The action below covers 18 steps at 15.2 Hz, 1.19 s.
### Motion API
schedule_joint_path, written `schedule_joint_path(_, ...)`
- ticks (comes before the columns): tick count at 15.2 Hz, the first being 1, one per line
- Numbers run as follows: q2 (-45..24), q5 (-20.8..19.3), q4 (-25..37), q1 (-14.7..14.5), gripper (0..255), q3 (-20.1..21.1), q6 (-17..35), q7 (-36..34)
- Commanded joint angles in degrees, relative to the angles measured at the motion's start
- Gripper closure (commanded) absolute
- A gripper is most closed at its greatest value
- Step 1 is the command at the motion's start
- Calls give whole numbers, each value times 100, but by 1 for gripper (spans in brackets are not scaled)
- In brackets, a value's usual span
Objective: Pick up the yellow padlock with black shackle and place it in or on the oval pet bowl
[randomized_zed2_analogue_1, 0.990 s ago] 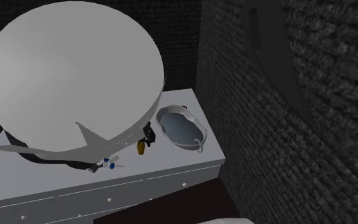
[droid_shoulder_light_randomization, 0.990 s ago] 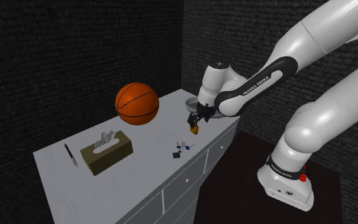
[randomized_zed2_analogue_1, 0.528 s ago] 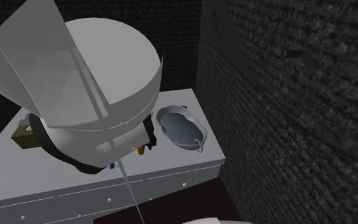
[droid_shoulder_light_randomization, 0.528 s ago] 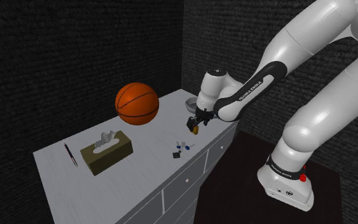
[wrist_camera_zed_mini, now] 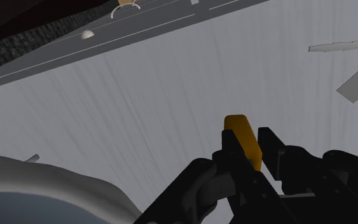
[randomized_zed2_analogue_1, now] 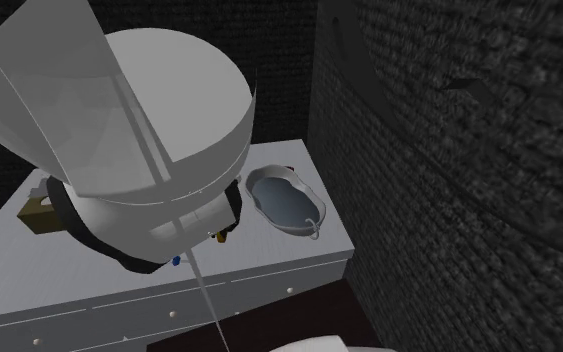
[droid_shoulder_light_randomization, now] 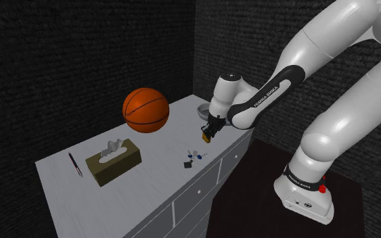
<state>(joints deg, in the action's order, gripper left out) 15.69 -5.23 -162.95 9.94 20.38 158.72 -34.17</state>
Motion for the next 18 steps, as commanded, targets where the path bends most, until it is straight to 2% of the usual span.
schedule_joint_path(1,-2,0,-4,1,255,-1,-3,0)
schedule_joint_path(7,-4,-1,-4,3,255,0,-1,0)
schedule_joint_path(18,929,488,254,-392,255,-343,-1178,457)
